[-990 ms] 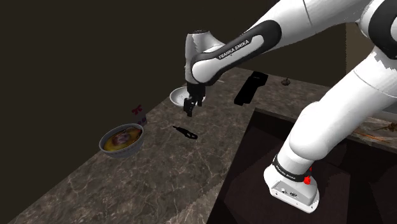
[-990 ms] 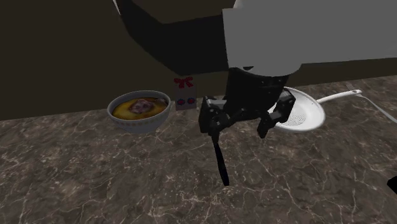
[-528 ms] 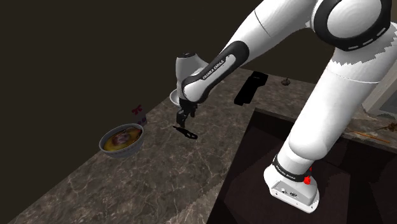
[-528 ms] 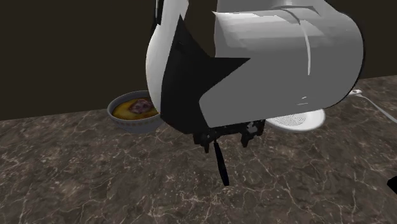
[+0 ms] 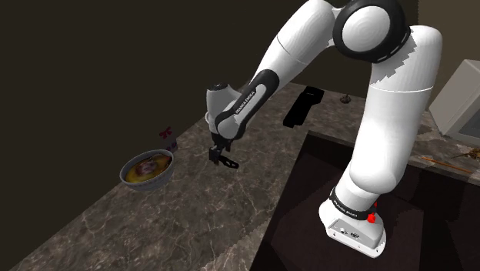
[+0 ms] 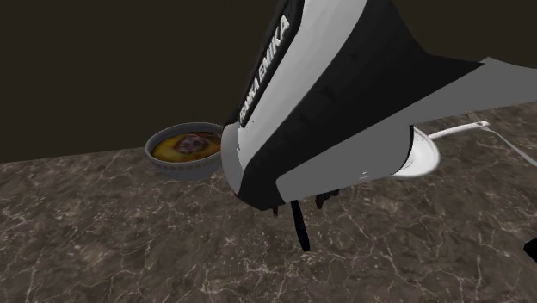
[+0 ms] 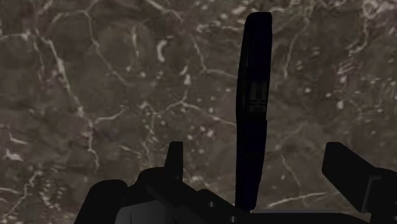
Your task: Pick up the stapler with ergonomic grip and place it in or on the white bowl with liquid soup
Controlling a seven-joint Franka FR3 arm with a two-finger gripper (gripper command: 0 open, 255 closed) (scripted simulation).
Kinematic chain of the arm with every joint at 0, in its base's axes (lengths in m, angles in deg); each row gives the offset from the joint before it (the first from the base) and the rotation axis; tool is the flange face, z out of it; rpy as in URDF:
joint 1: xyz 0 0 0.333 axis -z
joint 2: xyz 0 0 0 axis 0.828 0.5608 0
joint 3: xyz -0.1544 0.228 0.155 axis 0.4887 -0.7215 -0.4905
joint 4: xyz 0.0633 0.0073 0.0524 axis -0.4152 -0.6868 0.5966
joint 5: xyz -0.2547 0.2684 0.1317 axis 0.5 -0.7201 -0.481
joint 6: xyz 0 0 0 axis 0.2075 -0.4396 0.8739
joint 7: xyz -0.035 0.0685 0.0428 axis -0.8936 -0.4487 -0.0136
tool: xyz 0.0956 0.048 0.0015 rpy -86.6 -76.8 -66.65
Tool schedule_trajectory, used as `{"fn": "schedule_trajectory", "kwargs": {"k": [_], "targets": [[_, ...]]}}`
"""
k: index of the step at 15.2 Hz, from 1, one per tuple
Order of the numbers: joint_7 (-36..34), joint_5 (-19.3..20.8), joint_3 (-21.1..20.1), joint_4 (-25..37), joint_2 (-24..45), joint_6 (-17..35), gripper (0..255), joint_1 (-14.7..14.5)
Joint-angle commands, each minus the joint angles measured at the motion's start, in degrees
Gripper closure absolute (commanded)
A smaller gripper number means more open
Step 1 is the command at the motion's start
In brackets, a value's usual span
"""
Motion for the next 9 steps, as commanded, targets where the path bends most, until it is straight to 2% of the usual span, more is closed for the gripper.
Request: {"fn": "schedule_trajectory", "kwargs": {"k": [1,4,9], "targets": [[-0.6,0.7,0.3,-0.1,1.4,1.5,0,-0.2],[-1.2,1.7,0.8,0.0,3.3,3.2,0,-0.5],[-1.2,1.7,0.8,0.0,3.3,3.2,0,-0.6]]}}
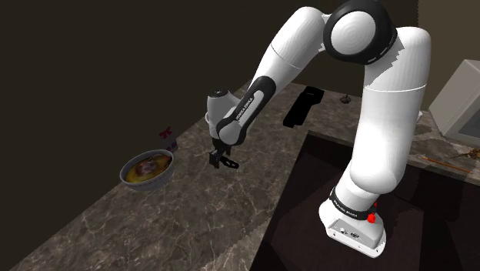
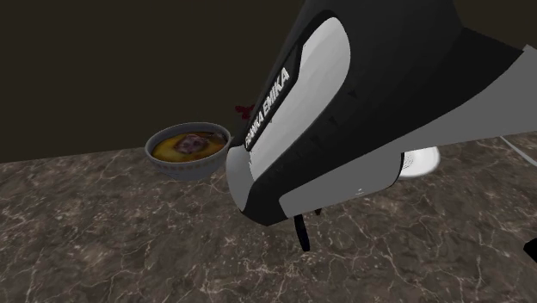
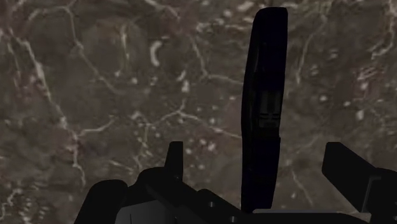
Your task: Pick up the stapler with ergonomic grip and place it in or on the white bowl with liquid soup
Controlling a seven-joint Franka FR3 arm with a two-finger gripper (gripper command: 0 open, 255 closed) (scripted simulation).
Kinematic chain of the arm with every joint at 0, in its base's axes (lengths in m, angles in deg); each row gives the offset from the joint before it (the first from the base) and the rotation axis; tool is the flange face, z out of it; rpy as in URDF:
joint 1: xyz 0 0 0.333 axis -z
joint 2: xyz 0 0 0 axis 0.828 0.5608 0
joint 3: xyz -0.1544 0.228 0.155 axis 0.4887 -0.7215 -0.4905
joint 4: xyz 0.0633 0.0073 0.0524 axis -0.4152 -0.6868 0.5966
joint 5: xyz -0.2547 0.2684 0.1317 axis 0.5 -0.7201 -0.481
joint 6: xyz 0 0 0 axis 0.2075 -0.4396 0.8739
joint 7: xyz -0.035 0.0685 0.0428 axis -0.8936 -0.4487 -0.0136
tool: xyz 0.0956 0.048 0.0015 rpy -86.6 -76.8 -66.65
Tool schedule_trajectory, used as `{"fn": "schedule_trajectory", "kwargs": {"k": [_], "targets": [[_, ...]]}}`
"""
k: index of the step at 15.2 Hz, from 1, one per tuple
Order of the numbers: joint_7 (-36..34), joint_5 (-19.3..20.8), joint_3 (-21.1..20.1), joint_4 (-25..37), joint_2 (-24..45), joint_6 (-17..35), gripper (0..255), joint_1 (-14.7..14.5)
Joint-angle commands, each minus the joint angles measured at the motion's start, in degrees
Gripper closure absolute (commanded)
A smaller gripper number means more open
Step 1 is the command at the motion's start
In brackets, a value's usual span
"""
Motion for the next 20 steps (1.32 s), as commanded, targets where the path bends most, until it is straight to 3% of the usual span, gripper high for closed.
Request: {"fn": "schedule_trajectory", "kwargs": {"k": [1,2,3,12,20], "targets": [[0.0,0.0,0.0,0.0,0.0,0.0,0,0.0],[0.0,0.0,0.0,0.0,0.0,0.0,0,0.0],[0.0,0.0,0.0,0.0,0.0,0.0,255,0.0],[0.0,0.0,0.0,0.0,0.0,0.0,255,0.0],[2.1,-2.9,-1.3,0.0,-5.7,-5.6,255,0.9]]}}
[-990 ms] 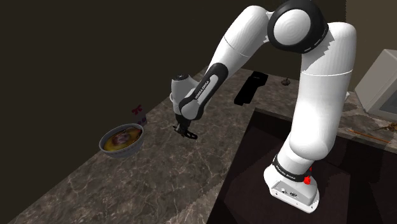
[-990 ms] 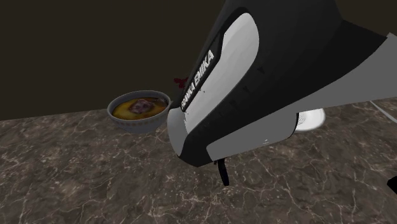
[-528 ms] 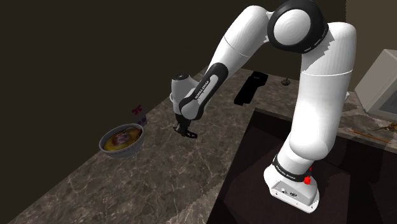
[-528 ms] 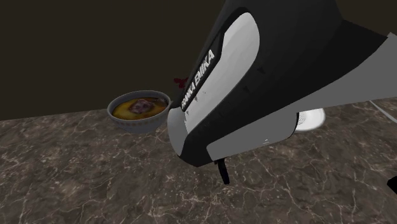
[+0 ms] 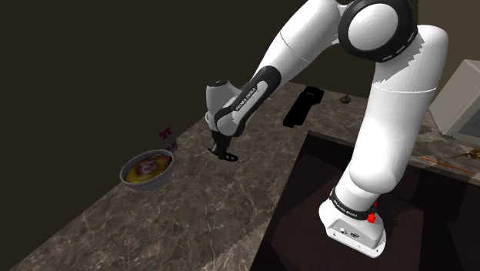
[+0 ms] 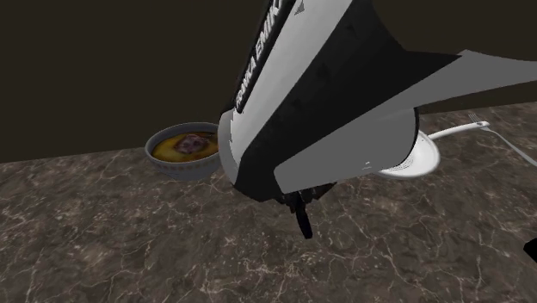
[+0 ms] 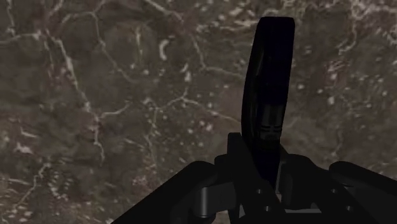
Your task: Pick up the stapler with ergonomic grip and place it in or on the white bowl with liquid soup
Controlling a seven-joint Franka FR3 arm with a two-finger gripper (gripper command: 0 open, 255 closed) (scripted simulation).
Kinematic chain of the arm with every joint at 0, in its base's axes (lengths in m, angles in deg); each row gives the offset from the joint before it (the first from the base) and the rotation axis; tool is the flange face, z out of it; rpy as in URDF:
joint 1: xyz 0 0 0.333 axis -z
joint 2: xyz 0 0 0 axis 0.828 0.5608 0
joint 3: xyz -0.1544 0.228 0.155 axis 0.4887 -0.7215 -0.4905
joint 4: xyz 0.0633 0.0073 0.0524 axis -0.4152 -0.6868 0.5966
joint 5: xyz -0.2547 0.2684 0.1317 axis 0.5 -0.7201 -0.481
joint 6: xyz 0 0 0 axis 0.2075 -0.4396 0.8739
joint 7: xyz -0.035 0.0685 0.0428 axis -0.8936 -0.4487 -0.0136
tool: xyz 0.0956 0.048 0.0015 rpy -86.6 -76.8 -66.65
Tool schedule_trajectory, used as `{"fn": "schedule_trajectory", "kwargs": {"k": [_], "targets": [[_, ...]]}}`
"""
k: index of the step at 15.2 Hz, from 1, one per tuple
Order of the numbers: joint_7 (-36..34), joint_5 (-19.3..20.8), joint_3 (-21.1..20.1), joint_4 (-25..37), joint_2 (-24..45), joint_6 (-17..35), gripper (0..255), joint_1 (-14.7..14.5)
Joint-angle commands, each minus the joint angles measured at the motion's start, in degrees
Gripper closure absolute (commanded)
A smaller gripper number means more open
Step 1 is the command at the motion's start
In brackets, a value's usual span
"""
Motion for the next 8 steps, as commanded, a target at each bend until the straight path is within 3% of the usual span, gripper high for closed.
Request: {"fn": "schedule_trajectory", "kwargs": {"k": [1,8], "targets": [[0.5,-0.7,-0.3,0.0,-1.4,-1.4,255,0.2],[2.0,-2.8,-0.8,0.9,-5.9,-6.6,255,0.5]]}}
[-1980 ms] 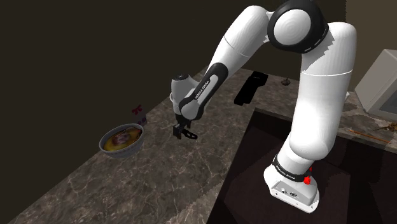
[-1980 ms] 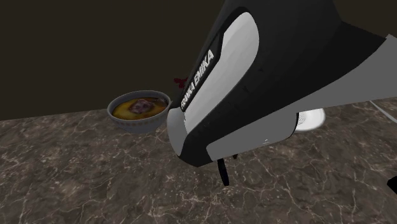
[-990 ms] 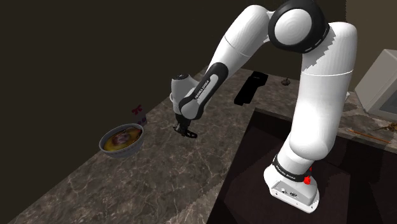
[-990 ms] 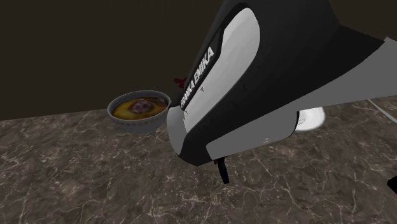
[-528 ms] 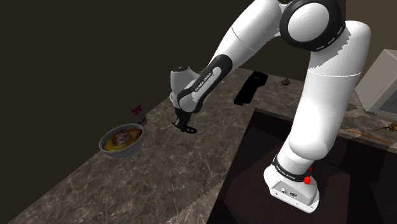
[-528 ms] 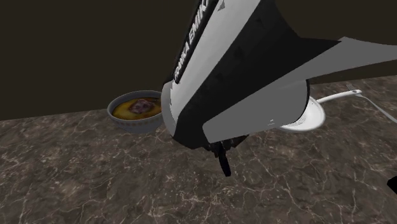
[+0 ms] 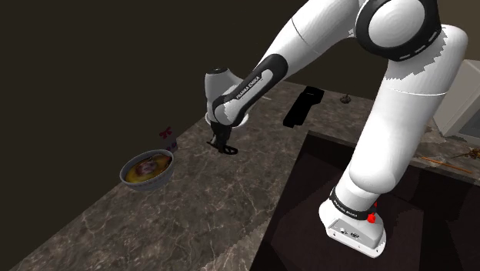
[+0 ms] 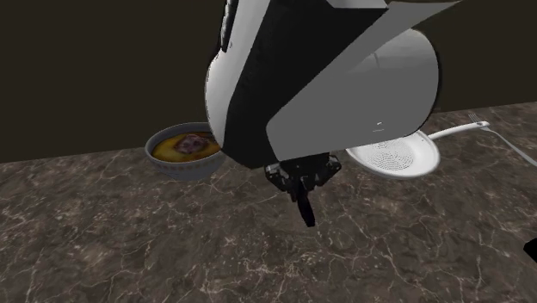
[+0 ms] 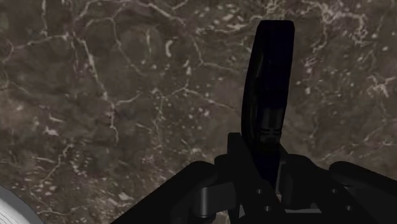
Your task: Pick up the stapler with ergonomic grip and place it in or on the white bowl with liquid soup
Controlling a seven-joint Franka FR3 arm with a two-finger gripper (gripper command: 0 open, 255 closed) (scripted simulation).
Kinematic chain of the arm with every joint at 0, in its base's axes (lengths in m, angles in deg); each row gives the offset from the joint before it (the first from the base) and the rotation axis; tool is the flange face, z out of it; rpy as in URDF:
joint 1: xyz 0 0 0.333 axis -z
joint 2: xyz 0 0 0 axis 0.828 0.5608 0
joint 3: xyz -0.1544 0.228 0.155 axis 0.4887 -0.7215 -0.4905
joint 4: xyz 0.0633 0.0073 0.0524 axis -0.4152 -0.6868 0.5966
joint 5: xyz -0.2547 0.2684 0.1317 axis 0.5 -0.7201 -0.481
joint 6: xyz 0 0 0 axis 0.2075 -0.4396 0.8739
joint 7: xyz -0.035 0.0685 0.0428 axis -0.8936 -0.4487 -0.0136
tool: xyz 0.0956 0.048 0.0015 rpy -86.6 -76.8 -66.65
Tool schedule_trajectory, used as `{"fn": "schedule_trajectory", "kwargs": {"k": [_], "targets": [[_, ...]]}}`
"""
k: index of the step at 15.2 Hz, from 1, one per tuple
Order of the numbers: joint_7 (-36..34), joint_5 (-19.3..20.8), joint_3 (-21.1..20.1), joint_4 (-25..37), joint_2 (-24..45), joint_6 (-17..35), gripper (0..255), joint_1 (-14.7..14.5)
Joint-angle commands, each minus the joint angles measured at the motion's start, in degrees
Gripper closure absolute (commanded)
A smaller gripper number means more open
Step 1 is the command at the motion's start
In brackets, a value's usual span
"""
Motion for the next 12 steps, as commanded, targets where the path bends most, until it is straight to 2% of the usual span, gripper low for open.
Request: {"fn": "schedule_trajectory", "kwargs": {"k": [1,12], "targets": [[0.5,-0.6,-0.1,0.4,-1.3,-1.6,255,0.1],[2.1,-2.8,-0.2,3.1,-7.1,-10.0,255,0.2]]}}
